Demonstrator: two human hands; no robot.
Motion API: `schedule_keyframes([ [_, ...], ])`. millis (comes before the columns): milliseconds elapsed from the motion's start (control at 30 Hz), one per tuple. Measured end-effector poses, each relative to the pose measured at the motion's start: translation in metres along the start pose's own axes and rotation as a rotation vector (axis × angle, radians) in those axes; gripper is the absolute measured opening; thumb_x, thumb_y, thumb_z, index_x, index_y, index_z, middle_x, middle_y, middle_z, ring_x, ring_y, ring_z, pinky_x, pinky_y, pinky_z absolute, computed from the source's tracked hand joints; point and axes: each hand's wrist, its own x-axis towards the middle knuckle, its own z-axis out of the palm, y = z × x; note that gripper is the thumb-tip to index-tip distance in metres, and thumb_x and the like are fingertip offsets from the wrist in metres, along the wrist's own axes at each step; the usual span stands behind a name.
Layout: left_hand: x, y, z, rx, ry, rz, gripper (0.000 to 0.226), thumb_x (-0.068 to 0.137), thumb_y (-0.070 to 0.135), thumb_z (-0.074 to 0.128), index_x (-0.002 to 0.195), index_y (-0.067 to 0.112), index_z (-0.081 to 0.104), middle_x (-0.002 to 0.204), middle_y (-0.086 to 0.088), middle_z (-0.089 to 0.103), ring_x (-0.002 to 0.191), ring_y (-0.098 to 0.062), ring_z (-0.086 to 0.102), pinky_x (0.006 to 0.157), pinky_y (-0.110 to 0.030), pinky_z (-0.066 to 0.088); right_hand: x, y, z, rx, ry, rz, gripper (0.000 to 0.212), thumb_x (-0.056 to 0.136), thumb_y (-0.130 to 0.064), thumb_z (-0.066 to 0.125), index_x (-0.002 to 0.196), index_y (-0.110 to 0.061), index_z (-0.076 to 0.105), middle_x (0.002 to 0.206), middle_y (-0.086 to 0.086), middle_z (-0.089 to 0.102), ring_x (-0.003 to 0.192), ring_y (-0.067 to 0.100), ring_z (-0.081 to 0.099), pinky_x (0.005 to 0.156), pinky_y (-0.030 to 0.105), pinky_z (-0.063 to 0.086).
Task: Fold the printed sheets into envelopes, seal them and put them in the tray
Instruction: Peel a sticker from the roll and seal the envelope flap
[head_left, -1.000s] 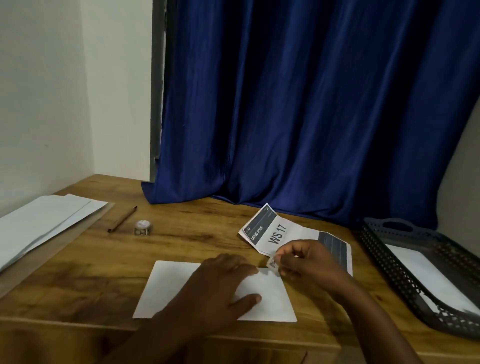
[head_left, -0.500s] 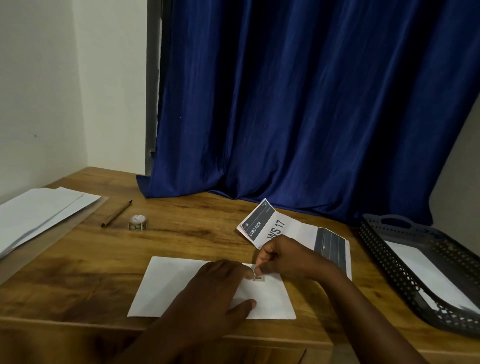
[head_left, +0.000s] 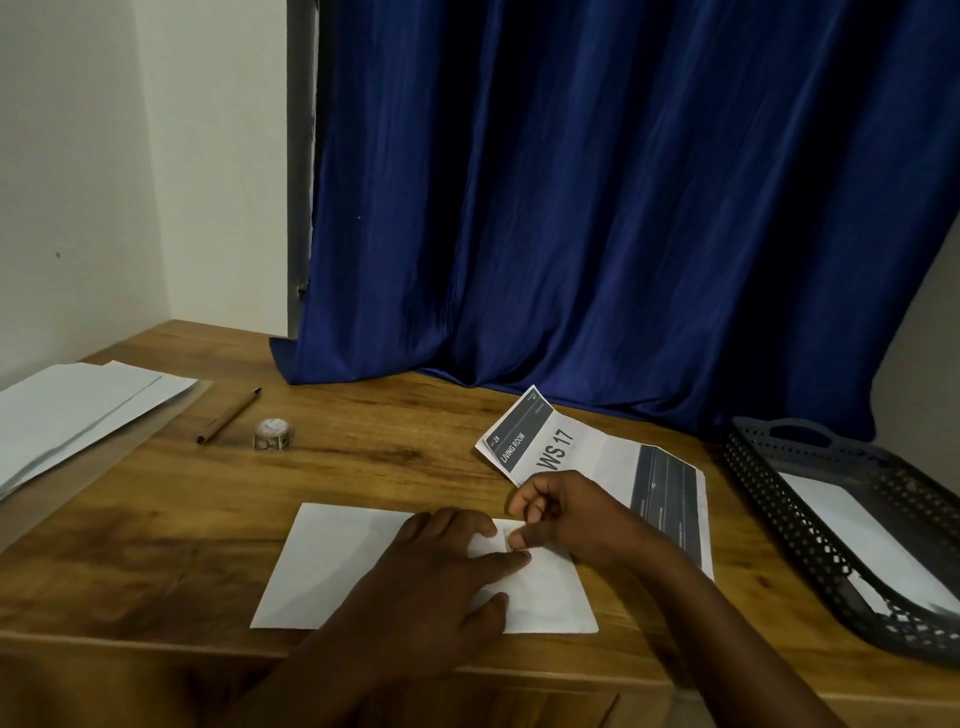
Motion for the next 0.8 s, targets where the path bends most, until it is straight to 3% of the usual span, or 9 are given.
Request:
schedule_keyframes([
  [167, 0.001, 0.0, 0.001, -0.004, 0.001, -0.002, 0.056, 0.094, 0.067, 0.025, 0.15, 0.057, 0.025, 0.153, 0.018, 0.024, 0.139, -0.004, 0.016, 0.115, -0.029, 0.011, 0.001, 0.011, 0.005, 0.068, 0.039, 0.03, 0.051, 0.051, -0.05, 0.092, 0.092, -0.027, 0.072, 0.075, -0.006, 0.065, 0.067, 0.01, 0.058, 0.069, 0.035, 0.051],
  [400, 0.001, 0.0, 0.002, 0.015, 0.007, 0.0, 0.054, 0.097, 0.065, 0.027, 0.15, 0.057, 0.027, 0.155, 0.017, 0.022, 0.142, -0.004, 0.013, 0.117, -0.03, 0.009, 0.012, 0.019, 0.014, 0.009, 0.159, 0.021, 0.033, 0.063, -0.036, 0.094, 0.085, -0.026, 0.073, 0.068, -0.011, 0.062, 0.061, 0.001, 0.057, 0.067, 0.025, 0.051],
  [633, 0.0, 0.0, 0.001, -0.001, -0.01, -0.008, 0.055, 0.094, 0.067, 0.026, 0.149, 0.058, 0.026, 0.155, 0.019, 0.02, 0.141, -0.003, 0.011, 0.117, -0.029, 0.009, 0.015, 0.021, 0.017, 0.017, 0.194, 0.017, 0.029, 0.064, -0.036, 0.094, 0.081, -0.024, 0.073, 0.064, -0.01, 0.061, 0.06, 0.003, 0.056, 0.068, 0.029, 0.052],
  [800, 0.0, 0.0, 0.002, -0.027, -0.002, -0.026, 0.059, 0.091, 0.07, 0.023, 0.148, 0.058, 0.03, 0.154, 0.021, 0.022, 0.142, -0.001, 0.012, 0.116, -0.027, 0.007, 0.014, 0.021, 0.022, -0.008, 0.234, 0.017, 0.024, 0.067, -0.039, 0.091, 0.078, -0.028, 0.073, 0.06, -0.015, 0.062, 0.056, 0.0, 0.055, 0.062, 0.025, 0.049],
])
